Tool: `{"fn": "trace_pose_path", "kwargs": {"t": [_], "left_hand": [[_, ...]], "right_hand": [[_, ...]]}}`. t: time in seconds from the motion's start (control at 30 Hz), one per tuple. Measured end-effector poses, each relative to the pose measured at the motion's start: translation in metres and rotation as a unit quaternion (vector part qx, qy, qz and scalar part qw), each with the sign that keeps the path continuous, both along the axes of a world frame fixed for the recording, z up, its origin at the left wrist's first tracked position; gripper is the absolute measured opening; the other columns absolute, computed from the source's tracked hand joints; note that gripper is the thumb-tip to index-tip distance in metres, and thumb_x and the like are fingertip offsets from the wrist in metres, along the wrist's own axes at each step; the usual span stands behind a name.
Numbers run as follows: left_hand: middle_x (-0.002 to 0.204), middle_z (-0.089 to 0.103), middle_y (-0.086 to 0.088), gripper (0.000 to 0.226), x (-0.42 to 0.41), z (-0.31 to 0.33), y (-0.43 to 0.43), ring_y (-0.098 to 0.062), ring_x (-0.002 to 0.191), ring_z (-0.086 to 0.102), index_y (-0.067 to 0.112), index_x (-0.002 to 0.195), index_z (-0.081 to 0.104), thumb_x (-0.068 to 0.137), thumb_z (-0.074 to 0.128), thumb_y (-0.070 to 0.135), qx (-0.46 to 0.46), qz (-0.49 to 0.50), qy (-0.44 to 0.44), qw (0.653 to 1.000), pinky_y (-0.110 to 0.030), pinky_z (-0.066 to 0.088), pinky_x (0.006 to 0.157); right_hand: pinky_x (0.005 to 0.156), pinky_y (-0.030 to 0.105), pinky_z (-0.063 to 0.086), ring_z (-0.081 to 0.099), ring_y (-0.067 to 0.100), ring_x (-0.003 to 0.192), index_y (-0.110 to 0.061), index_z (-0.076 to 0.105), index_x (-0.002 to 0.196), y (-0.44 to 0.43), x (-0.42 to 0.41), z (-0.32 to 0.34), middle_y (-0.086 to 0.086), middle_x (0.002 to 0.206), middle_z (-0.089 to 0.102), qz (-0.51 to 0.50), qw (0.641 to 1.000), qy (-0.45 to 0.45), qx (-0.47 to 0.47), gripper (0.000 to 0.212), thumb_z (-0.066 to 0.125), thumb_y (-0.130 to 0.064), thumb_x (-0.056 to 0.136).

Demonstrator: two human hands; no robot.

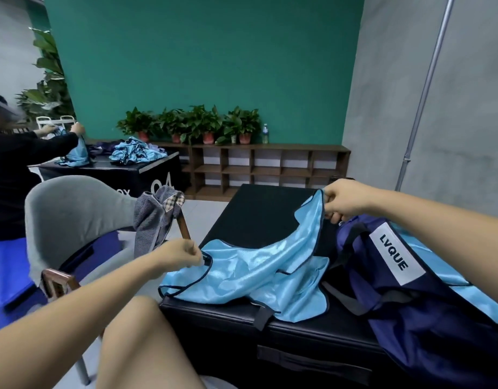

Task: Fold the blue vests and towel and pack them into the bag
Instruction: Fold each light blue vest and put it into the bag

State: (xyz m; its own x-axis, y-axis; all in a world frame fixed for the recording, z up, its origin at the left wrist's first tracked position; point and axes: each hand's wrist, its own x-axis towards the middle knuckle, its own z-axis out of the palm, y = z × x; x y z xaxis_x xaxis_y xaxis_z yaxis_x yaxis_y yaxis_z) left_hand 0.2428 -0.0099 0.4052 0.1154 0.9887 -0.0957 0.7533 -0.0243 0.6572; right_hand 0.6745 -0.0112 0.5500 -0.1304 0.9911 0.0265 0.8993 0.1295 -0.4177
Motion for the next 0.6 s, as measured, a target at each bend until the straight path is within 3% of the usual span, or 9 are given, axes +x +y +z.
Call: {"fn": "trace_pose_path", "kwargs": {"t": [0.07,0.13,0.27,0.33,0.43,0.5,0.6], "left_hand": [[0.071,0.069,0.004,0.019,-0.002,-0.022,0.001,-0.01,0.065,0.055,0.014,0.078,0.073,0.089,0.072,0.028,-0.018,-0.004,0.032,0.999,-0.018,0.043,0.058],[0.066,0.066,0.005,0.029,0.002,-0.038,0.008,-0.012,0.063,0.054,0.018,0.069,0.067,0.09,0.071,0.036,-0.017,0.012,0.064,0.998,-0.025,0.045,0.061],[0.071,0.075,-0.005,0.037,0.014,-0.051,0.035,-0.019,0.068,0.068,0.019,0.069,0.068,0.091,0.073,0.048,0.003,0.066,0.07,0.995,-0.031,0.055,0.069],[0.073,0.076,-0.008,0.039,0.017,-0.053,0.052,-0.027,0.076,0.075,0.016,0.07,0.07,0.088,0.073,0.05,0.01,0.105,0.052,0.993,-0.031,0.056,0.066],[0.082,0.079,-0.01,0.053,0.017,-0.059,0.078,-0.031,0.083,0.077,0.005,0.084,0.075,0.088,0.074,0.058,-0.002,0.178,-0.016,0.984,-0.039,0.062,0.074],[0.084,0.079,-0.011,0.055,0.02,-0.061,0.09,-0.029,0.08,0.076,0.003,0.09,0.074,0.088,0.075,0.059,-0.014,0.217,-0.074,0.973,-0.038,0.06,0.072],[0.076,0.071,-0.008,0.046,0.026,-0.06,0.101,-0.027,0.068,0.063,0.008,0.08,0.066,0.088,0.076,0.052,-0.007,0.239,-0.113,0.964,-0.033,0.048,0.063]], "right_hand": [[0.071,0.039,0.065,0.079,0.019,0.073,-0.01,0.073,0.092,0.0,0.001,-0.001,0.0,0.075,0.079,-0.004,1.0,-0.021,0.005,0.01,0.066,-0.003,0.089],[0.064,0.03,0.059,0.078,0.017,0.072,-0.017,0.073,0.09,0.0,0.0,-0.001,-0.007,0.067,0.076,-0.01,0.999,-0.037,0.029,0.017,0.068,-0.001,0.089],[0.051,0.014,0.046,0.078,0.015,0.075,-0.018,0.072,0.093,-0.005,-0.011,-0.001,-0.006,0.079,0.075,0.005,0.998,-0.045,0.049,0.014,0.066,-0.006,0.092],[0.048,0.011,0.043,0.078,0.014,0.076,-0.017,0.073,0.093,-0.008,-0.014,-0.005,-0.002,0.084,0.076,0.016,0.997,-0.048,0.053,0.011,0.066,-0.009,0.092],[0.057,0.014,0.047,0.075,0.007,0.072,-0.02,0.072,0.091,-0.009,-0.017,-0.011,-0.001,0.082,0.079,0.033,0.996,-0.066,0.049,0.01,0.065,-0.013,0.092],[0.063,0.017,0.048,0.074,0.004,0.071,-0.022,0.072,0.09,-0.009,-0.016,-0.017,-0.001,0.08,0.079,0.043,0.995,-0.073,0.044,0.01,0.066,-0.015,0.091],[0.061,0.017,0.048,0.075,0.006,0.073,-0.022,0.073,0.089,-0.009,-0.015,-0.024,-0.002,0.08,0.078,0.053,0.996,-0.064,0.037,0.009,0.066,-0.016,0.09]]}}
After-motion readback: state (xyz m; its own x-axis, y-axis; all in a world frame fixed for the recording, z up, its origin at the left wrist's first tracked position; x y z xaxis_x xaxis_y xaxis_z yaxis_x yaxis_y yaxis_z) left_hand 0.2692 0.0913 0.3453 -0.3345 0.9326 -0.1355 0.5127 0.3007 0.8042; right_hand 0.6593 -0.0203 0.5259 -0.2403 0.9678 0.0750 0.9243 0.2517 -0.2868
